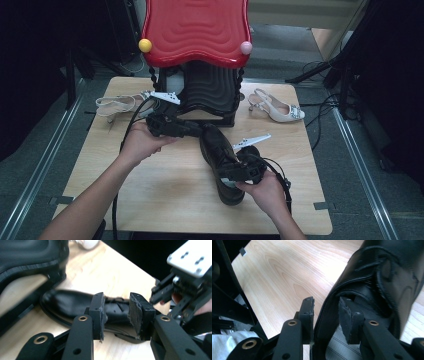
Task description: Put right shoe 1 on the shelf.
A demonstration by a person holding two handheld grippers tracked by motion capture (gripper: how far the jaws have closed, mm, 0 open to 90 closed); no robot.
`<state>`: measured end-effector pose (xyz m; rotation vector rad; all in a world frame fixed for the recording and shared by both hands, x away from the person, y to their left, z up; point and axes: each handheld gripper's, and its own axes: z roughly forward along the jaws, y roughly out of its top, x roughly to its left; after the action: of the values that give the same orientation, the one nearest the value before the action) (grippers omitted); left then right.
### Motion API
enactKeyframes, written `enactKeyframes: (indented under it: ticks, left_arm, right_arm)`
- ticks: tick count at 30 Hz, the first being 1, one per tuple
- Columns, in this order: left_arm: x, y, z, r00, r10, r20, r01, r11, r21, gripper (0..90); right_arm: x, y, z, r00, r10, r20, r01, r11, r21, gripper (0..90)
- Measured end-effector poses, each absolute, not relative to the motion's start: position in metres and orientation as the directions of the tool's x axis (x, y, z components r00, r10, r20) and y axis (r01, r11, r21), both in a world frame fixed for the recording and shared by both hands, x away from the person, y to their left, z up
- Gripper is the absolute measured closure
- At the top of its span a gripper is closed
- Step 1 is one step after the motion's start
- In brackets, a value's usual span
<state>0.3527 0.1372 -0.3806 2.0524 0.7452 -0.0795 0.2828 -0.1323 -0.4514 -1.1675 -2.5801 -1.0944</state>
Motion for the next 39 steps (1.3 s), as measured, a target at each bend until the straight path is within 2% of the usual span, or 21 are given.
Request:
enactKeyframes:
  ticks: [5,11,16,19,27,32,39]
  left_arm:
    - [0.361,0.138,-0.364,0.822,0.471,-0.319,0.522,-0.399,0.754,71.5]
    - [0.371,0.141,-0.343,0.826,0.480,-0.295,0.505,-0.400,0.764,57.3]
    - [0.377,0.143,-0.331,0.823,0.493,-0.283,0.502,-0.397,0.768,55.8]
    - [0.381,0.146,-0.318,0.833,0.486,-0.266,0.482,-0.398,0.780,61.0]
    - [0.396,0.152,-0.294,0.820,0.509,-0.260,0.482,-0.370,0.794,77.0]
    - [0.404,0.152,-0.279,0.821,0.520,-0.235,0.461,-0.362,0.810,86.4]
    - [0.419,0.154,-0.253,0.807,0.559,-0.191,0.438,-0.349,0.828,87.1]
  right_arm:
    - [0.284,-0.123,-0.457,-0.702,0.616,0.358,0.693,0.473,0.544,66.3]
    - [0.289,-0.115,-0.464,-0.702,0.623,0.345,0.695,0.493,0.524,65.3]
    - [0.293,-0.106,-0.471,-0.711,0.623,0.327,0.687,0.512,0.516,64.2]
    - [0.295,-0.103,-0.473,-0.712,0.631,0.309,0.683,0.517,0.516,63.0]
    - [0.298,-0.097,-0.478,-0.708,0.644,0.292,0.689,0.539,0.484,67.5]
    - [0.298,-0.095,-0.481,-0.720,0.649,0.247,0.673,0.565,0.477,75.9]
    - [0.303,-0.101,-0.481,-0.686,0.659,0.306,0.714,0.532,0.455,83.5]
